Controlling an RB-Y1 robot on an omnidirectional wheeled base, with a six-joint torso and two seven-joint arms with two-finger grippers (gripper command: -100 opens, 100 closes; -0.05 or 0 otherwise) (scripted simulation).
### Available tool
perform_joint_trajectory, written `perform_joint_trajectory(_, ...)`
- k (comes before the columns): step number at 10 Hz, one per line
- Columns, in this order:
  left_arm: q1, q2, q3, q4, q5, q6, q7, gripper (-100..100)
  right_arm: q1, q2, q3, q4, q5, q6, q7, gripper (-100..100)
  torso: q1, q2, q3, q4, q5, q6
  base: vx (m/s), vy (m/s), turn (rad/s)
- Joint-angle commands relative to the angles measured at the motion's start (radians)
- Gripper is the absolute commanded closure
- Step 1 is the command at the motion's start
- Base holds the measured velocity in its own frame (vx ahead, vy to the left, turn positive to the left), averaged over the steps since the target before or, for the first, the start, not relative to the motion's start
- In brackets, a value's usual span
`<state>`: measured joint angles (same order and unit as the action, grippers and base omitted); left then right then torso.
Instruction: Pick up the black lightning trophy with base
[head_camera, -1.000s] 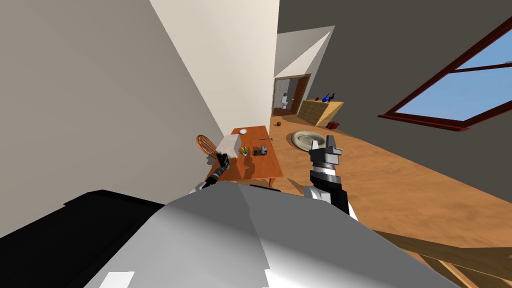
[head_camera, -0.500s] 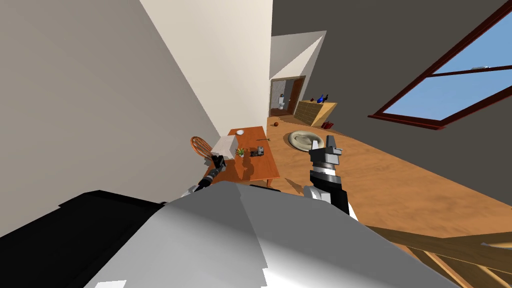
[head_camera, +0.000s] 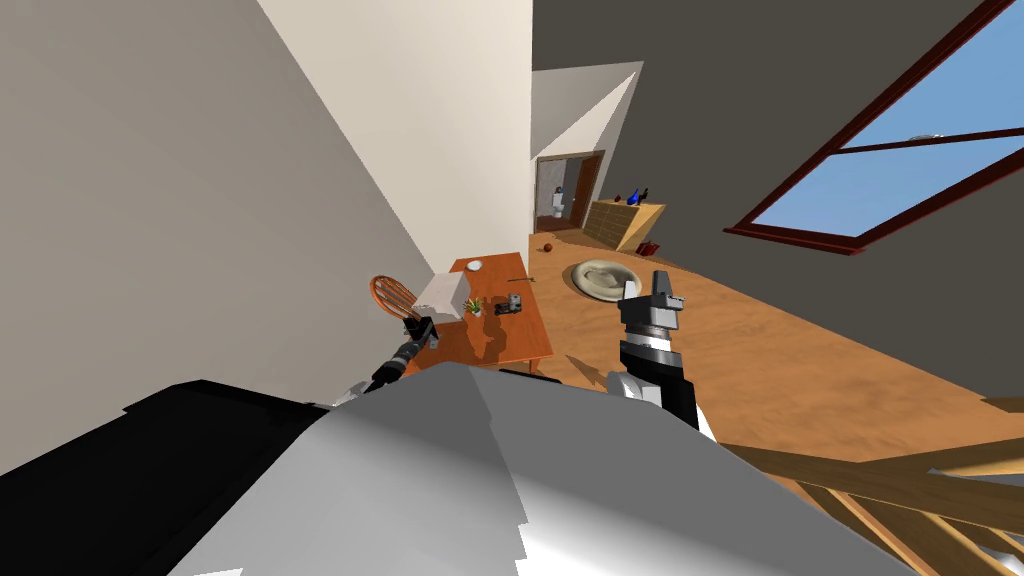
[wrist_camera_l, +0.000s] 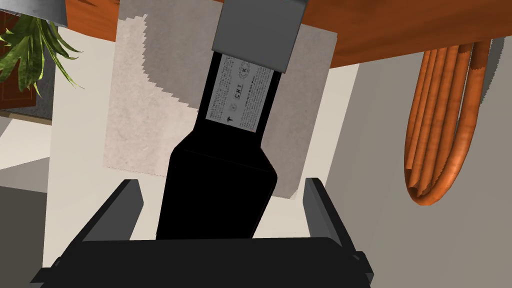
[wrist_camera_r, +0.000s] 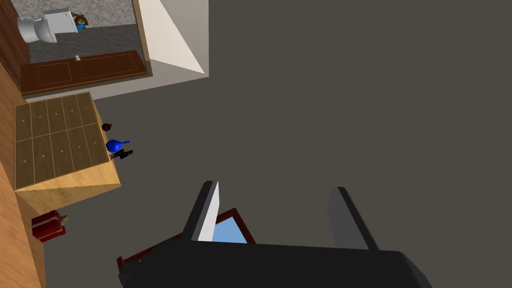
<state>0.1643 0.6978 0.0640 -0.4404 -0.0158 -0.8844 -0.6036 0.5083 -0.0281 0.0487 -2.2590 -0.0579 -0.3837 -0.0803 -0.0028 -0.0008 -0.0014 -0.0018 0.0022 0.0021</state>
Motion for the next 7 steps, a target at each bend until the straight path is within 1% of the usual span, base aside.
perform_joint_trajectory(1,0.016,0.029,0.003,0.050,0.029,-0.050,0.007,-100,0.000,0.000,0.000,0.000,0.000,0.000,0.000,0,0.000,0.000,0.000,0.000,0.000,0.000,0.000,-0.008,-0.017)
perform_joint_trajectory(2,0.016,0.029,0.003,0.041,0.029,-0.063,0.007,-100,0.000,0.000,0.000,0.000,0.000,0.000,0.000,0,0.001,0.001,0.000,0.000,0.000,-0.001,0.000,0.004,-0.012)
perform_joint_trajectory(4,0.016,0.029,0.003,0.054,0.029,-0.063,0.007,-100,0.000,0.000,0.000,0.000,0.000,0.000,0.000,0,0.002,0.000,0.000,0.000,0.001,0.000,0.000,0.000,0.000)
perform_joint_trajectory(7,0.016,0.029,0.003,0.054,0.029,-0.063,0.007,-100,0.000,0.000,0.000,0.000,0.000,0.000,0.000,0,0.002,0.000,0.000,0.000,0.001,0.000,0.000,-0.015,0.000)
